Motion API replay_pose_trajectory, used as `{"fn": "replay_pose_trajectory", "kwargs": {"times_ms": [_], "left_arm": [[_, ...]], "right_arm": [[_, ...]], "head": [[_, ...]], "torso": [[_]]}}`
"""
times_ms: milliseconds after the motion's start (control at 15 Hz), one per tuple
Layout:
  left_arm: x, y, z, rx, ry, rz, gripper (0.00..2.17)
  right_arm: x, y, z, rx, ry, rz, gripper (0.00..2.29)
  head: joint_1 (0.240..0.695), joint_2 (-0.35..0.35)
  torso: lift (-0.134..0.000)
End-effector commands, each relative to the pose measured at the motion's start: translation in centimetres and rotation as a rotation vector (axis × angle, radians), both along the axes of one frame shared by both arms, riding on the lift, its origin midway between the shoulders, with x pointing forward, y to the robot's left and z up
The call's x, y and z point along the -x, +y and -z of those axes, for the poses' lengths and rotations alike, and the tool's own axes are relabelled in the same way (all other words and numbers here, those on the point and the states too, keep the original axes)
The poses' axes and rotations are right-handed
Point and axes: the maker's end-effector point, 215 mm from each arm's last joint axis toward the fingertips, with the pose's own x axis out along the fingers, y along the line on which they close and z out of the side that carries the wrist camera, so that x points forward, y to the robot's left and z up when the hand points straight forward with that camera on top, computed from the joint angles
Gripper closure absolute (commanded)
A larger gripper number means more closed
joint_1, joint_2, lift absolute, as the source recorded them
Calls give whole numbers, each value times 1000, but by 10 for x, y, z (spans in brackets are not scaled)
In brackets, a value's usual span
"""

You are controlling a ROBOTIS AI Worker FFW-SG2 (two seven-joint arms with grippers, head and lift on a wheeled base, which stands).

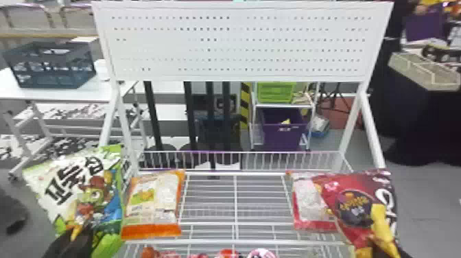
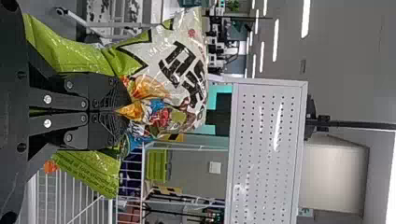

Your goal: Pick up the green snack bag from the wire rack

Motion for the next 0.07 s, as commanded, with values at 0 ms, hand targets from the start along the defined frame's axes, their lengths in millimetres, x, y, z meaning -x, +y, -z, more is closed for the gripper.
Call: {"fn": "replay_pose_trajectory", "kwargs": {"times_ms": [0], "left_arm": [[0,-2,0,-2,1,3,2057]], "right_arm": [[0,0,-1,2,-1,-1,2179]], "head": [[499,0]], "torso": [[0]]}}
